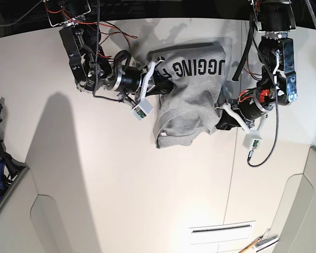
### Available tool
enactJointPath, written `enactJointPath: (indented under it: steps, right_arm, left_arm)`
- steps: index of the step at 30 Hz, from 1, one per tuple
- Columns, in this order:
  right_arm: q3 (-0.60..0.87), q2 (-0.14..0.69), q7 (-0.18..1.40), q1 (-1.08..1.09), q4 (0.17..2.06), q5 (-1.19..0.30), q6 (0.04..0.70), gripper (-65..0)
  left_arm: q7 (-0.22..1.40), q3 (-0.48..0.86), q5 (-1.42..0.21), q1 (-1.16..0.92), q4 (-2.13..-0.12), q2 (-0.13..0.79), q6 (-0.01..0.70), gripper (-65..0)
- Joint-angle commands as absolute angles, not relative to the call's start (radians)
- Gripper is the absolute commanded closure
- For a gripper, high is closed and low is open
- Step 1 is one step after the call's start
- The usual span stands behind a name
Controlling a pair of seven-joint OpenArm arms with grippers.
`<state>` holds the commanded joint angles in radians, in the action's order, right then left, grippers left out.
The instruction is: Fold the T-shirt properly
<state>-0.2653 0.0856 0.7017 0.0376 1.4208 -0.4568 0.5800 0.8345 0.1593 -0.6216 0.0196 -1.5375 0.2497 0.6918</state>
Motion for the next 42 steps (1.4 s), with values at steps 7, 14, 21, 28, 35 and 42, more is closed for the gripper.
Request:
enactJointPath:
  steps: [7,14,21,28,35,42]
  right_arm:
    - [-0.266,0.086,0.743,0.035,1.480,-0.513,0.580,0.0]
    - [-0.266,0.085,0.756,-0.022,1.492,-0.546,0.580,0.0]
    - [-0.239,0.086,0.757,-0.040,1.580,-0.515,0.580,0.0]
    - [-0.015,0.099,0.873,-0.042,1.713,-0.527,0.580,0.0]
    - [0.206,0.276,0.964,-0.123,1.730,-0.777,0.589,0.0]
    - [0.266,0.412,0.984,-0.334,1.739,-0.883,0.607,0.0]
  left_arm:
    - [0.833,0.159,-0.610,0.023,-1.538,0.249,0.692,-8.4]
    - [0.826,0.159,-0.609,0.023,-1.538,0.249,0.691,-8.4]
    - [0.827,0.160,-0.611,0.039,-1.542,0.251,0.676,-8.4]
    - [0.909,0.258,-0.688,0.003,-1.671,0.316,0.673,-8.4]
    - [0.989,0.481,-0.836,-0.232,-1.818,0.322,0.698,-8.4]
    - [0.996,0.572,-0.844,-0.598,-2.010,0.321,0.698,-8.4]
